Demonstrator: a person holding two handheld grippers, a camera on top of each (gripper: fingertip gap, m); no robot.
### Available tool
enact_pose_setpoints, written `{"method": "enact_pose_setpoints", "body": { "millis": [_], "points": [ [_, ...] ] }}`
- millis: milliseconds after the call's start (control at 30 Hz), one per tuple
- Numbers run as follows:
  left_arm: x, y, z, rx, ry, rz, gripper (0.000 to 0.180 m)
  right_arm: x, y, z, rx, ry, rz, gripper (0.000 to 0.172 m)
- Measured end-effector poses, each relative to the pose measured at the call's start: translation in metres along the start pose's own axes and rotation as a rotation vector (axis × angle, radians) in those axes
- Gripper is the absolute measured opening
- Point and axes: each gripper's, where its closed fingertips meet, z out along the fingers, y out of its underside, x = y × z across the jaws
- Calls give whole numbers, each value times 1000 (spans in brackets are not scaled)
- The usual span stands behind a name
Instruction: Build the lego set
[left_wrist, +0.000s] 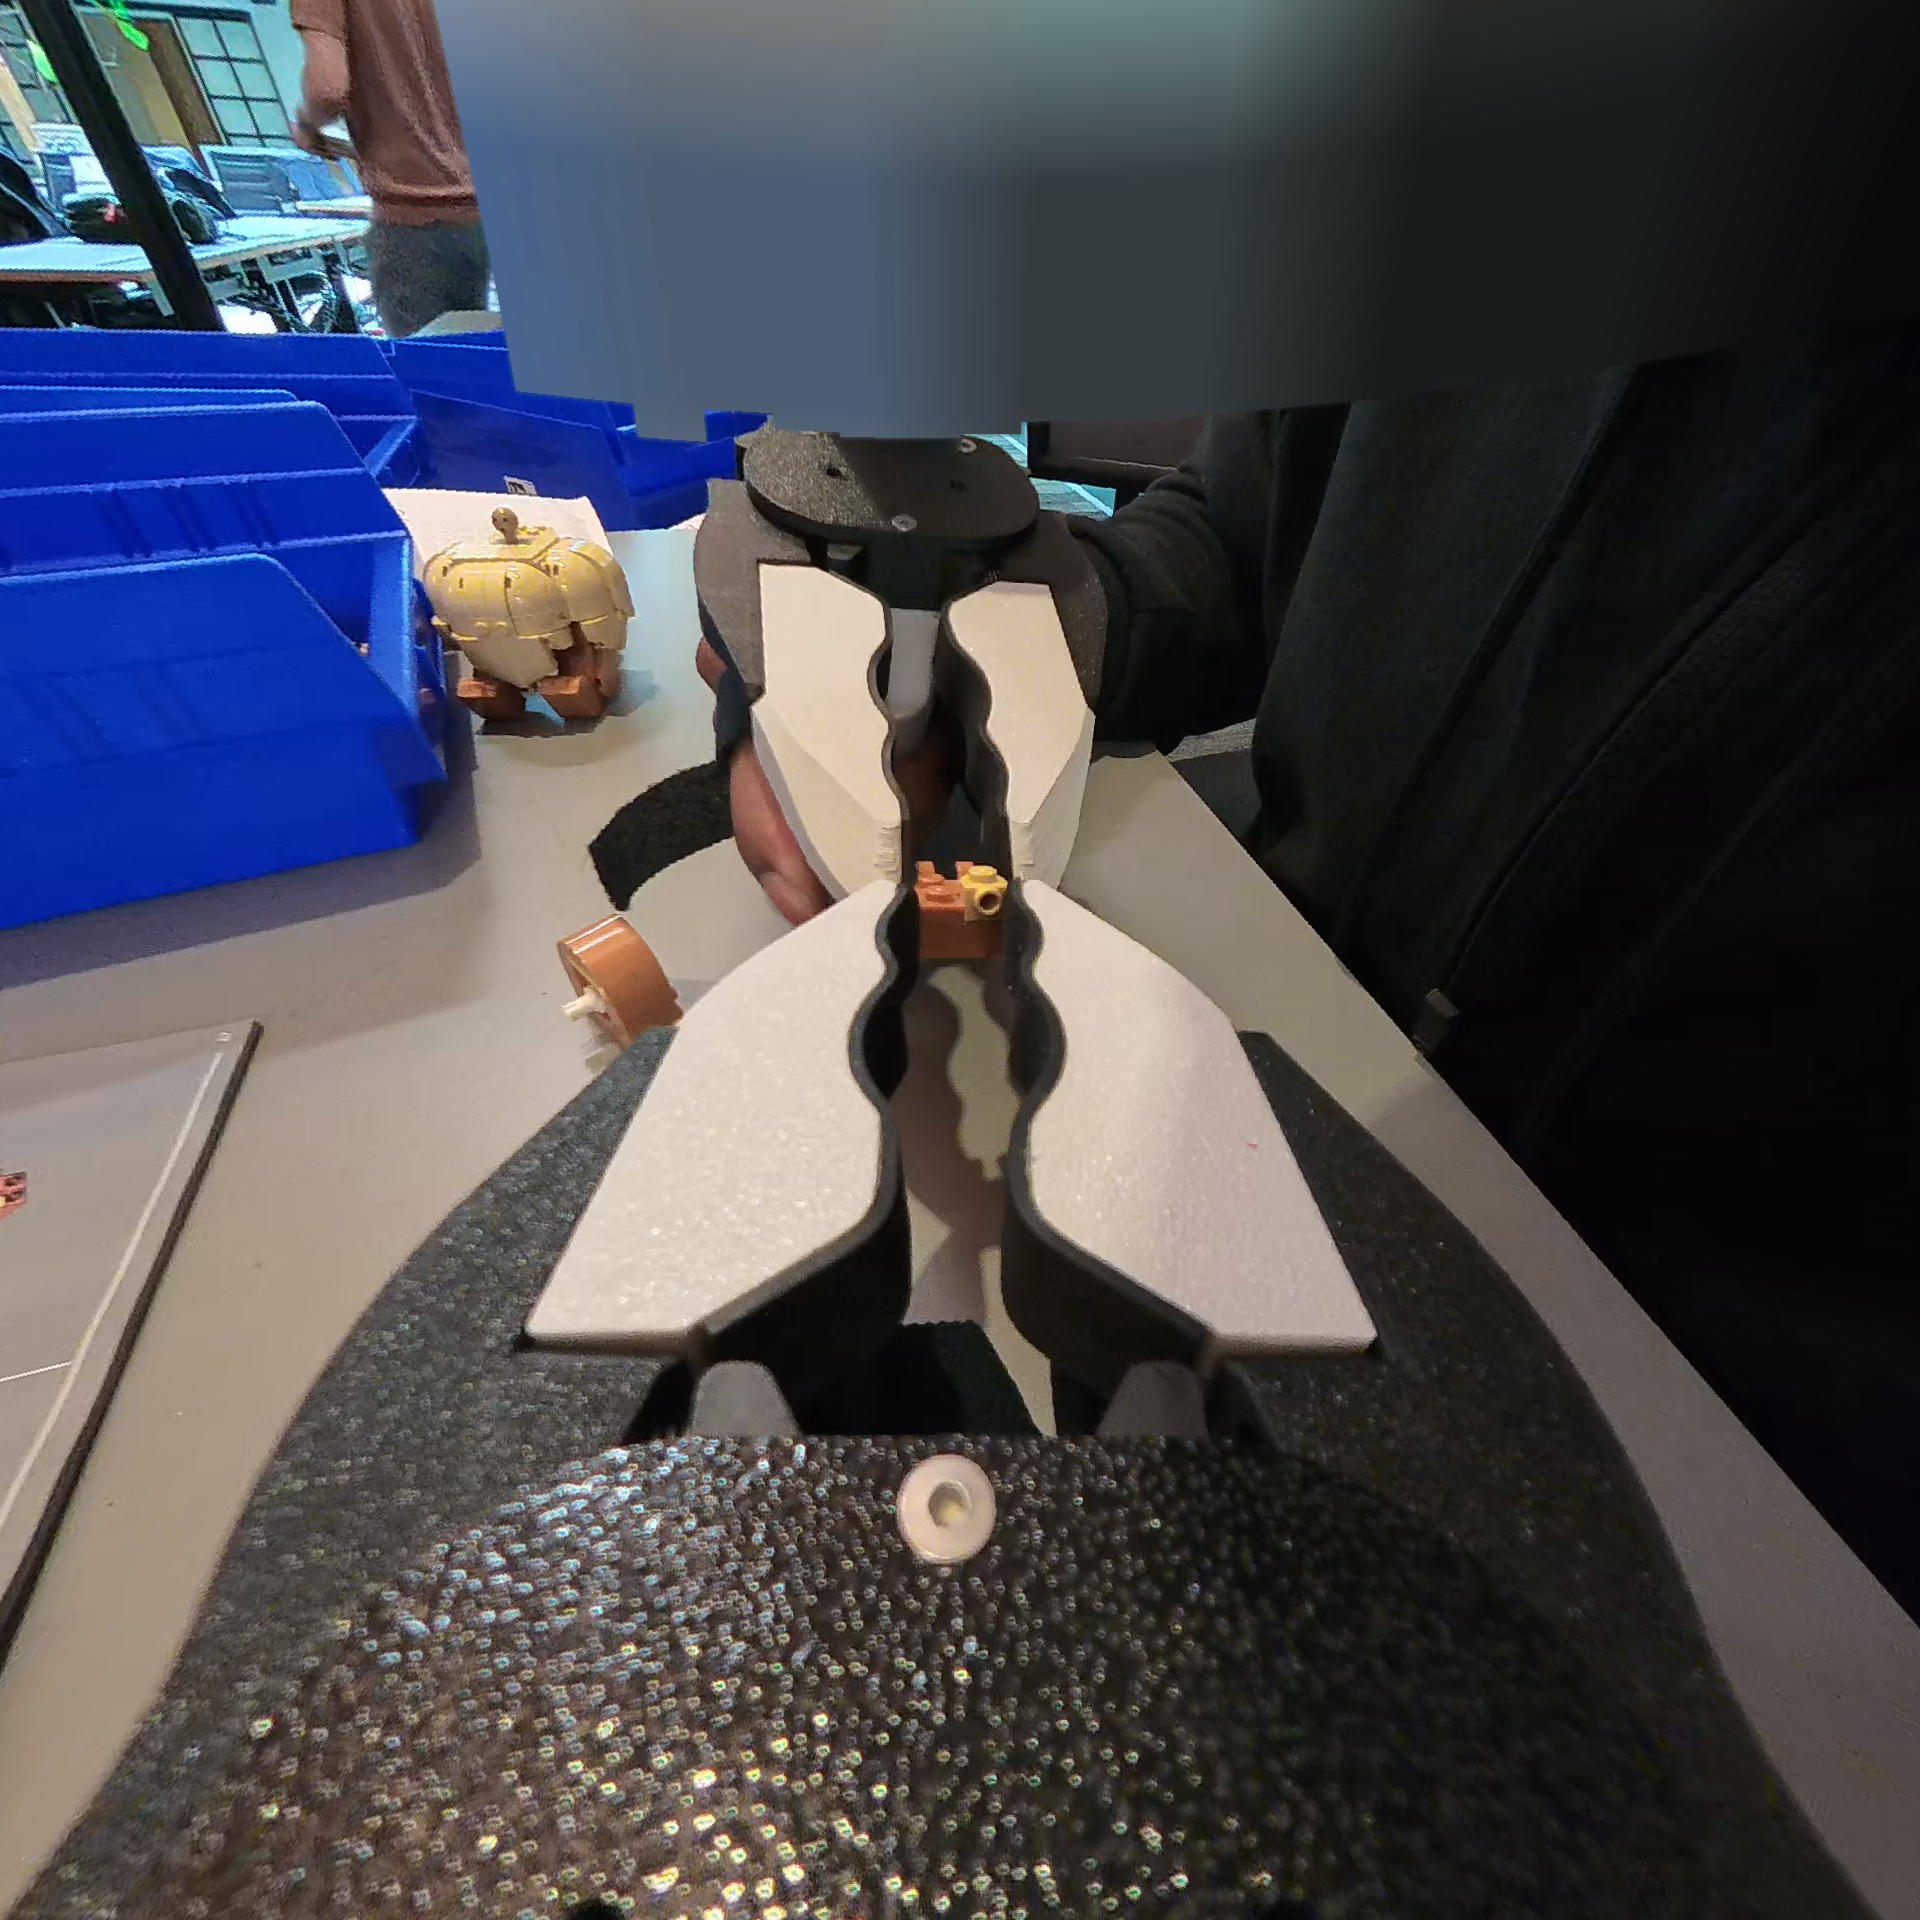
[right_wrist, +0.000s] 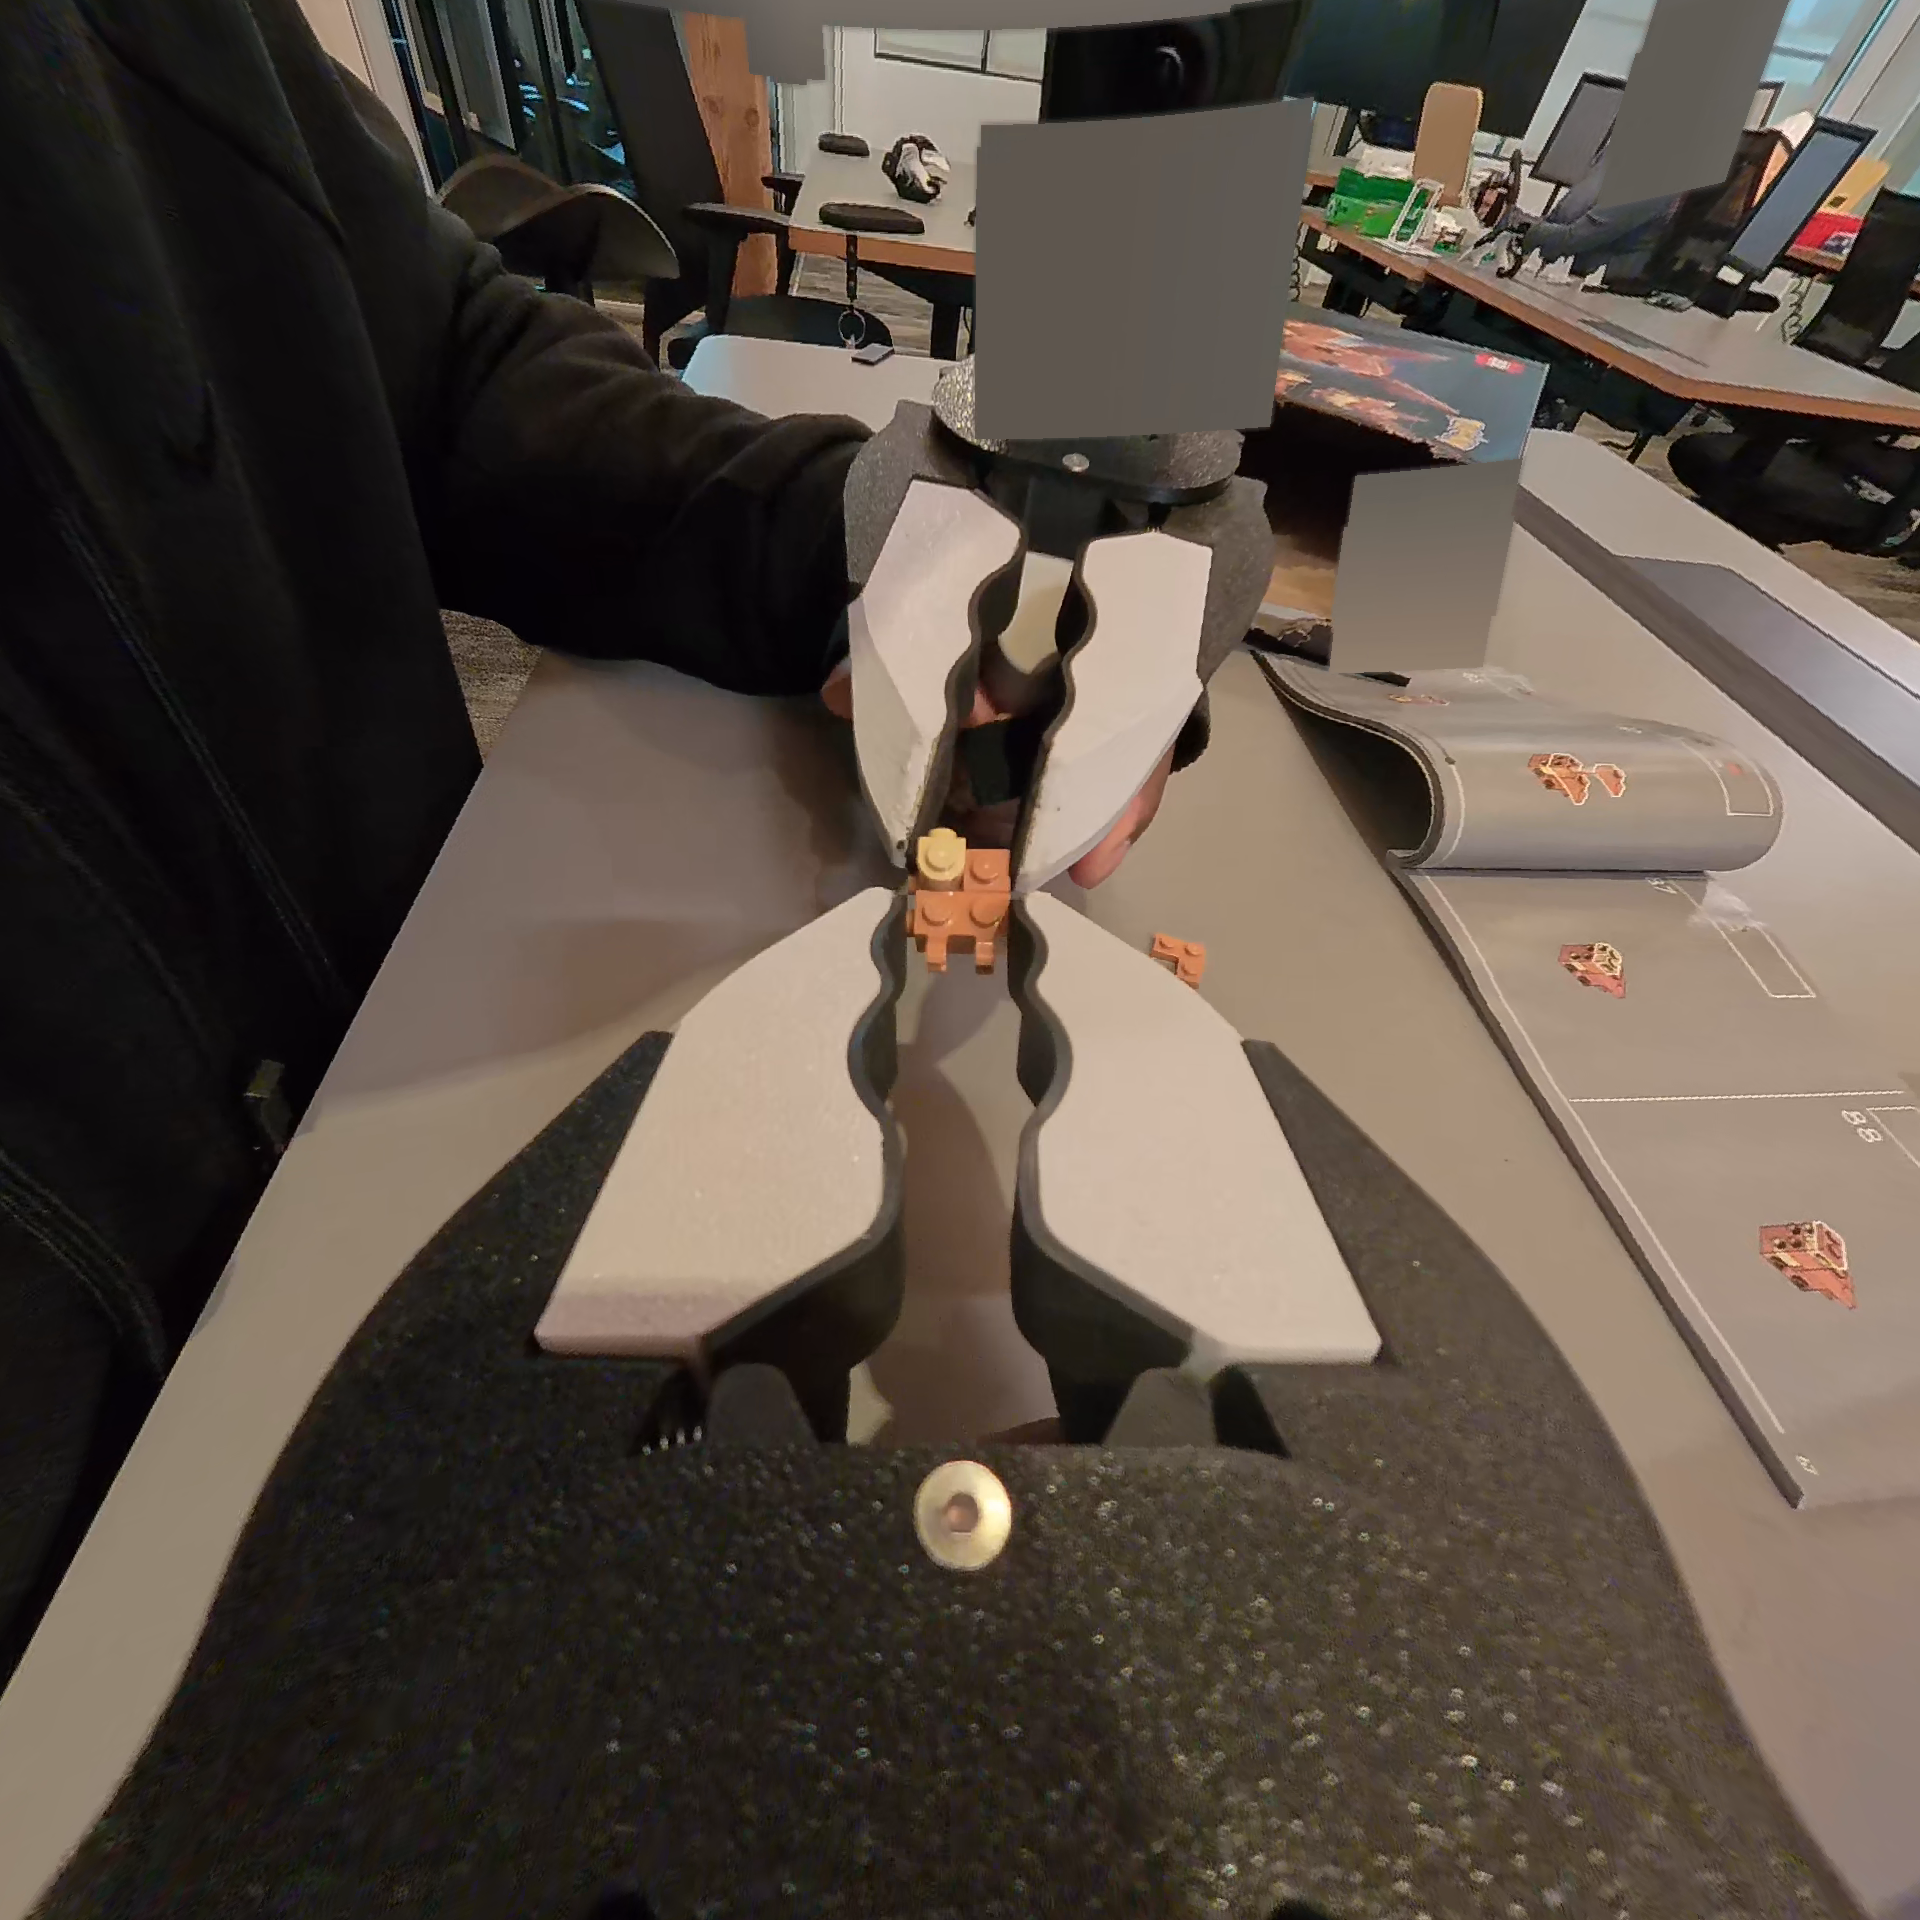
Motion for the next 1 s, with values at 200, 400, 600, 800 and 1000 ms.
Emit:
{"method": "enact_pose_setpoints", "body": {
  "millis": [200, 400, 600, 800, 1000],
  "points": [
    [-3, 0, 0, 4, -18, -5, 15, 3, 0, 0, 0, 10, 21, 18],
    [-18, -2, -10, 20, -126, 27, 35, 15, 12, 2, -71, 51, 89, 18],
    [-44, 11, -32, -97, -279, 48, 34, 22, 42, 11, -256, 111, 89, 18],
    [-62, 37, -53, -267, -373, 44, 33, 25, 42, 11, -250, 115, 108, 18],
    [-64, 69, -63, -438, -371, 14, 33, 26, 43, 11, -257, 120, 115, 18]
  ]
}}
